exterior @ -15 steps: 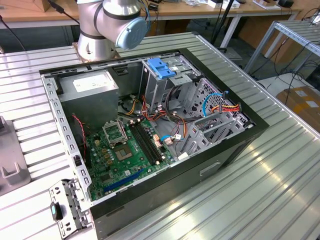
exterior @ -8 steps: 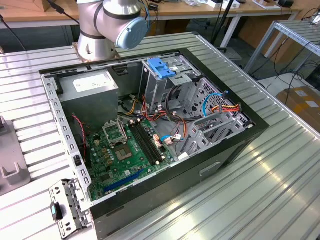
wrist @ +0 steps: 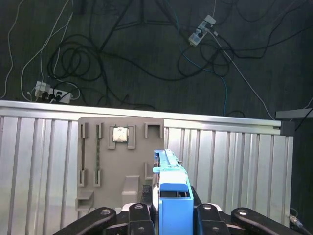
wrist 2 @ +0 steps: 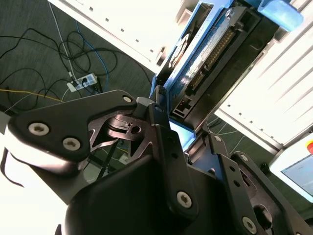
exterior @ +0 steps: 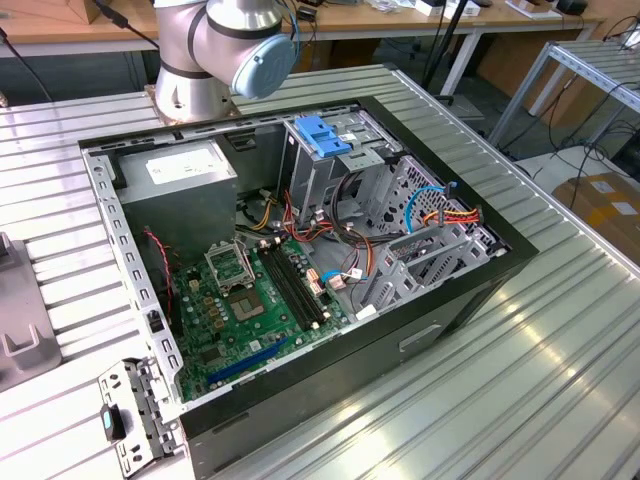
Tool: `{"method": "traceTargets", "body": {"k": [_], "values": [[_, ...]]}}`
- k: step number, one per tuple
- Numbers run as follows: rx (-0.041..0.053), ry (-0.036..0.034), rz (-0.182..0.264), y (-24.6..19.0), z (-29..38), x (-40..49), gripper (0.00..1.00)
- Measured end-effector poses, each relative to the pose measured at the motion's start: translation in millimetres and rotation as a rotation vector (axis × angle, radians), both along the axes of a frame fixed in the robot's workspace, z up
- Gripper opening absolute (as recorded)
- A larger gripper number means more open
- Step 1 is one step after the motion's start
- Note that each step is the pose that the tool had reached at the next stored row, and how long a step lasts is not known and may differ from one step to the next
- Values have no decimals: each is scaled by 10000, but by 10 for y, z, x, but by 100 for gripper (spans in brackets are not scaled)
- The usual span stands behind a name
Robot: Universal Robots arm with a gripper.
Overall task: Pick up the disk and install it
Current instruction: 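Pick up the disk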
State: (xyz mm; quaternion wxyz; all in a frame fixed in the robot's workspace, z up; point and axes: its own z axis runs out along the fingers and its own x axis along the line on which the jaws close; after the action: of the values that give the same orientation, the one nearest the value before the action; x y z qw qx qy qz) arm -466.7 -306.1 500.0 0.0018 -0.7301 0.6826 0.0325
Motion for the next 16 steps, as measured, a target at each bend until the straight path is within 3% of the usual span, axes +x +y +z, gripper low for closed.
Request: {"method": "traceTargets", "body": {"k": [16], "values": [[-1,-1,0,0,0,32,37]]}}
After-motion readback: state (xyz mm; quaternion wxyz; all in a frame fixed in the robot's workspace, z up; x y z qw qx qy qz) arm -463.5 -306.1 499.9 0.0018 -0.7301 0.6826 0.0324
